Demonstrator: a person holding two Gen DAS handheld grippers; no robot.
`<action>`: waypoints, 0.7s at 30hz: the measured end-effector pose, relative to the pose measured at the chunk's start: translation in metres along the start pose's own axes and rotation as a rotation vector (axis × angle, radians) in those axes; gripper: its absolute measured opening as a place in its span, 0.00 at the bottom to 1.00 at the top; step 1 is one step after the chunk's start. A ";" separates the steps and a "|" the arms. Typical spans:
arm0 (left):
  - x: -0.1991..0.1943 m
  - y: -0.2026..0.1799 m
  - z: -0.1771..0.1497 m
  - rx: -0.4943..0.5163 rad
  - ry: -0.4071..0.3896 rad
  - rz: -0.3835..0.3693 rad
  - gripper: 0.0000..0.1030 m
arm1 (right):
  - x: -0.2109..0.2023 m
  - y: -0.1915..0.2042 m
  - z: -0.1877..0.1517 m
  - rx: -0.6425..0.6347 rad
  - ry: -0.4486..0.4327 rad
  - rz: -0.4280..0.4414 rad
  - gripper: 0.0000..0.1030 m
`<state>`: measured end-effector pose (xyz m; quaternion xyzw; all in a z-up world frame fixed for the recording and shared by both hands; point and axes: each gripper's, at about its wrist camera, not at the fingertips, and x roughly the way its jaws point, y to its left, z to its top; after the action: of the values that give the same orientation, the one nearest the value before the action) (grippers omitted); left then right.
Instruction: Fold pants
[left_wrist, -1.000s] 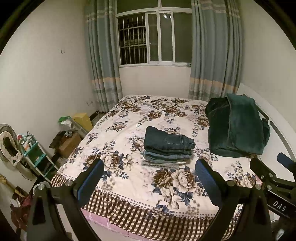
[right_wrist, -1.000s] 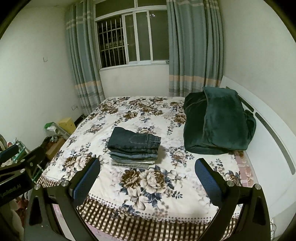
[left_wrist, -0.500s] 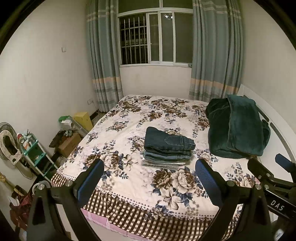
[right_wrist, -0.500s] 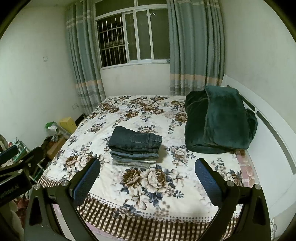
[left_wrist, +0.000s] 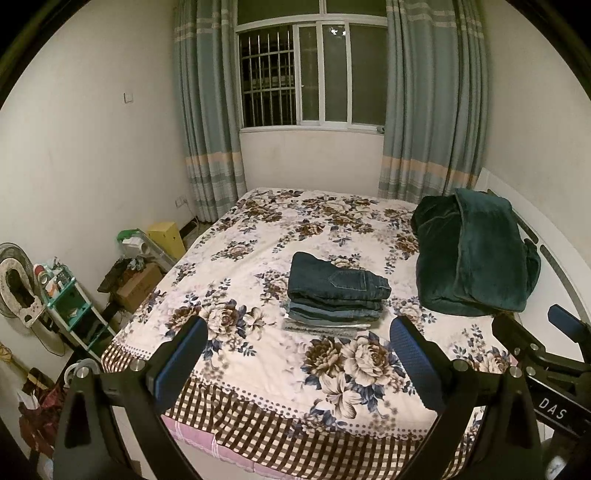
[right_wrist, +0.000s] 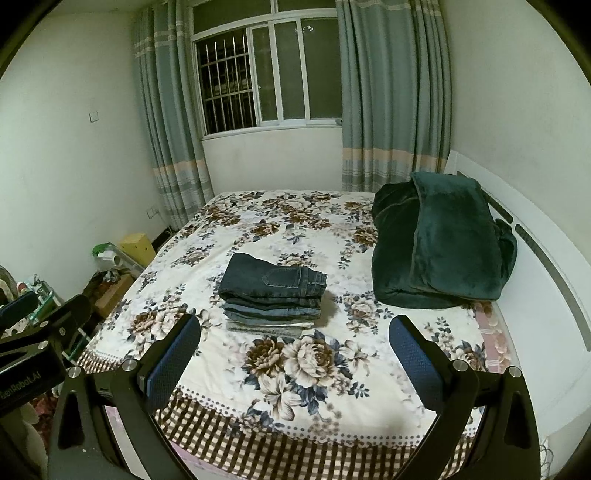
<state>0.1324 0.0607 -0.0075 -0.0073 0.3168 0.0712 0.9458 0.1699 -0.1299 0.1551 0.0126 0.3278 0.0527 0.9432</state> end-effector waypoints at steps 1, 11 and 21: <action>0.000 0.000 0.000 0.000 0.000 0.001 0.98 | 0.000 0.000 0.001 0.001 0.000 0.001 1.00; 0.001 -0.002 0.000 -0.005 0.003 0.005 0.98 | 0.003 0.000 0.004 0.001 0.001 0.004 1.00; 0.002 -0.002 0.002 -0.004 0.003 0.008 0.98 | 0.002 -0.001 0.004 0.002 -0.001 0.002 1.00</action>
<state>0.1353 0.0588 -0.0074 -0.0081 0.3180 0.0757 0.9450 0.1736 -0.1305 0.1567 0.0141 0.3274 0.0534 0.9433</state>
